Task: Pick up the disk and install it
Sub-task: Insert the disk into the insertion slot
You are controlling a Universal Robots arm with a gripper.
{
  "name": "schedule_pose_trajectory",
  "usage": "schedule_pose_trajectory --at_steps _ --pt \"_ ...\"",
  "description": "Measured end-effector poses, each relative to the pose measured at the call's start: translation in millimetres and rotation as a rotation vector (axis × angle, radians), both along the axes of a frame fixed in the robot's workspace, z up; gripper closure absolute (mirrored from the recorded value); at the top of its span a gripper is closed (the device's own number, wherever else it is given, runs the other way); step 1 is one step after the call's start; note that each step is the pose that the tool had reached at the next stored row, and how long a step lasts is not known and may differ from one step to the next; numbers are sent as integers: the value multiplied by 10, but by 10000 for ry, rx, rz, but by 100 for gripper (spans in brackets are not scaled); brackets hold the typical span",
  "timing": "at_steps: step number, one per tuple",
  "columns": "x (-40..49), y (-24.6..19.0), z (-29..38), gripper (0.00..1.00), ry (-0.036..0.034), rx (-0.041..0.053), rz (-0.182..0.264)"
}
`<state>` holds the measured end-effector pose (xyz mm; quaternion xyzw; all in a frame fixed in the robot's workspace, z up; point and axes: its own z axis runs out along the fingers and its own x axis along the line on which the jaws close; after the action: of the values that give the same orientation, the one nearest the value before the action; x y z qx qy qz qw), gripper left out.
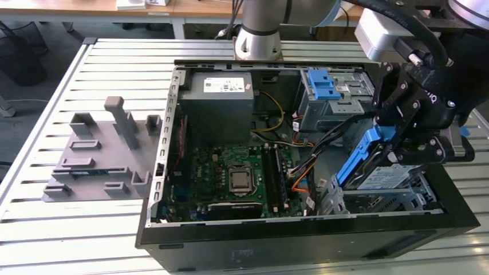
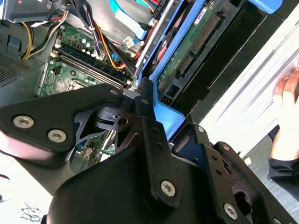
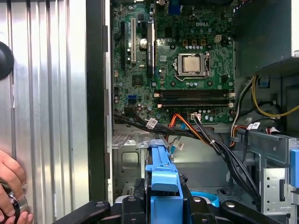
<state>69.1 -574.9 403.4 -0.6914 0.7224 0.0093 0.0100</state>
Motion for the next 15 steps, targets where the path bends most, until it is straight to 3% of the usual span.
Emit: schedule_pose_trajectory --at_steps 15 --pt "0 0 -54 64 0 0 0"
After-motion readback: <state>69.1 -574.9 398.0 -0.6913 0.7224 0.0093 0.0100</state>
